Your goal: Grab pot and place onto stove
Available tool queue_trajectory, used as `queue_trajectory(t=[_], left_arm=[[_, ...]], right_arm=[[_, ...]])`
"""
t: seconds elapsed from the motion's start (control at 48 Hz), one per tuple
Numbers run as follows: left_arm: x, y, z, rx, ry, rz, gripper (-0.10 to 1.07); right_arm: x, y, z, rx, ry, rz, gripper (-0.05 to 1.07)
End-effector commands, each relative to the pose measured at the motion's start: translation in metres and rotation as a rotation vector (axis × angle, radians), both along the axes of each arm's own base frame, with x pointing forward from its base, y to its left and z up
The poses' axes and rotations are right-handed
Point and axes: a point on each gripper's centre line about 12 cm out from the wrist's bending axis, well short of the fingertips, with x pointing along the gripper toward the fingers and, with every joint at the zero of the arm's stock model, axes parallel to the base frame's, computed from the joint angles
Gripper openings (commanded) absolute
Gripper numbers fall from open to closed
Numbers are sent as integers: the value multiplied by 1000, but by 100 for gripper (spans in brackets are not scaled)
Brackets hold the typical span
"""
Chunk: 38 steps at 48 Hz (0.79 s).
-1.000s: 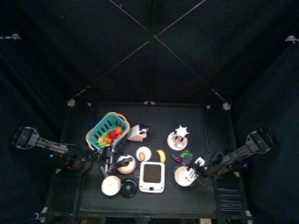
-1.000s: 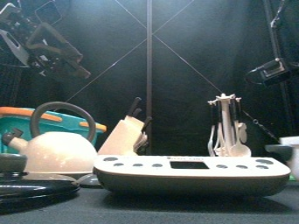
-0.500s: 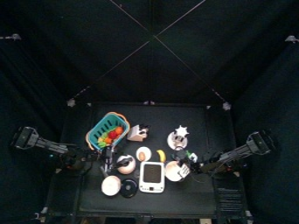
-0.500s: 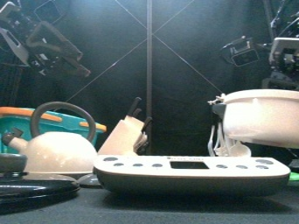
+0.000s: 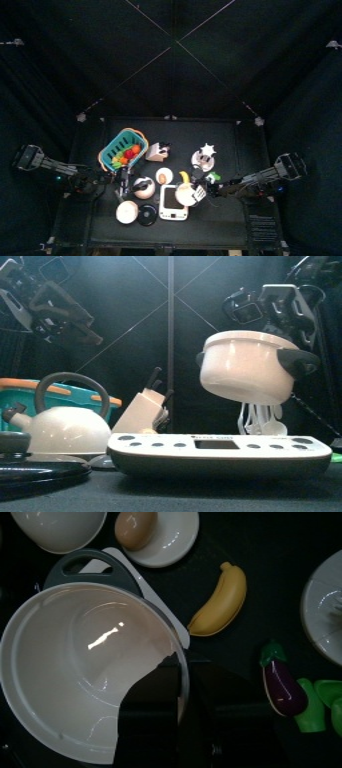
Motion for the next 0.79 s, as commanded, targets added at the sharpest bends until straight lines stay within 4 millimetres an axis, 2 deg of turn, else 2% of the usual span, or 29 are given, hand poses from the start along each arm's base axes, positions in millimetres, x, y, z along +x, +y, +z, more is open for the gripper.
queue_trajectory(t=[0.0, 0.271, 0.771], left_arm=[[2, 0, 5, -1, -15, 2, 89], [1, 1, 3, -9, -9, 7, 89], [0, 1, 1, -11, -2, 9, 89]], right_arm=[[11, -2, 14, 7, -44, -8, 46], [30, -4, 9, 2, -30, -23, 46], [62, 8, -12, 11, 17, -25, 46]])
